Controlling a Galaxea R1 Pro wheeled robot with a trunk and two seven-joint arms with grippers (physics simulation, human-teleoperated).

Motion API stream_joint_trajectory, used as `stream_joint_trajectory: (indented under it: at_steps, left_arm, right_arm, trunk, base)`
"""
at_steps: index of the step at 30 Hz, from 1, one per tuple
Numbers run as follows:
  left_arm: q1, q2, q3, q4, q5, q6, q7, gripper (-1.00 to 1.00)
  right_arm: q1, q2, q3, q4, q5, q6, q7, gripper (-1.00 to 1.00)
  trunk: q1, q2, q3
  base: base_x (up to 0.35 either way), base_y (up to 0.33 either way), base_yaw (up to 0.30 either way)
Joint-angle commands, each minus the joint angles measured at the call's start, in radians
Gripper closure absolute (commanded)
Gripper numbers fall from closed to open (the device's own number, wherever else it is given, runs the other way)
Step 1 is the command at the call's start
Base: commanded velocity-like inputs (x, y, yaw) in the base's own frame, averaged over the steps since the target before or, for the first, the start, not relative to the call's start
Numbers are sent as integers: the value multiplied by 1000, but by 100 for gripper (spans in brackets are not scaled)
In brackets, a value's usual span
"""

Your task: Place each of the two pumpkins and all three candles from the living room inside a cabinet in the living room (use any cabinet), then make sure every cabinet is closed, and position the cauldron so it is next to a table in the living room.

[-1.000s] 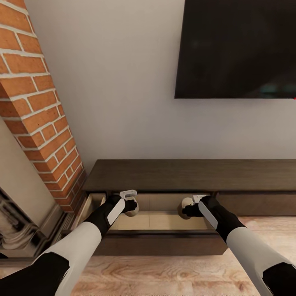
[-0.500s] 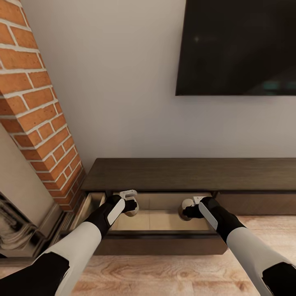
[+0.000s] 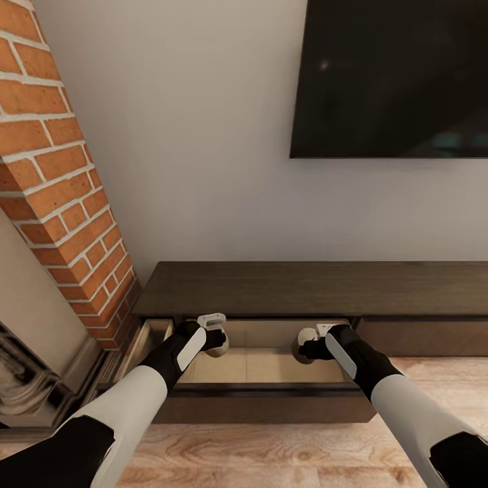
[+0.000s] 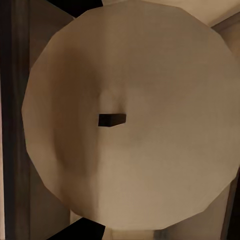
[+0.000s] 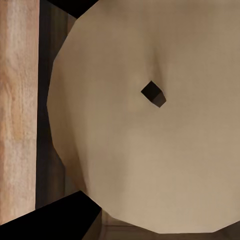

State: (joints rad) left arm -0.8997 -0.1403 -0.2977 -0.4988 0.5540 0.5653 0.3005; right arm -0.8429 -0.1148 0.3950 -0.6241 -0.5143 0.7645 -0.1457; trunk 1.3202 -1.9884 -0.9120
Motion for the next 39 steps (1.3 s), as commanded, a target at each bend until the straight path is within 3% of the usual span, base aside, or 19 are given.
stream_joint_trajectory:
  at_steps: [1, 21, 39]
  left_arm:
    - [-1, 1, -6, -1, 10, 3, 9, 100]
    - [-1, 1, -6, 25, 10, 4, 9, 100]
    - [-1, -1, -6, 47, 12, 13, 8, 100]
  right_arm:
    - [-1, -1, 7, -2, -10, 2, -9, 100]
    - [-1, -1, 7, 0, -10, 4, -9, 100]
    - [-1, -2, 5, 0, -12, 40, -8, 100]
  trunk:
    - [0, 0, -1]
    - [0, 0, -1]
    - [0, 0, -1]
  base:
    - [0, 0, 0]
    - [165, 0, 0]
    - [13, 0, 0]
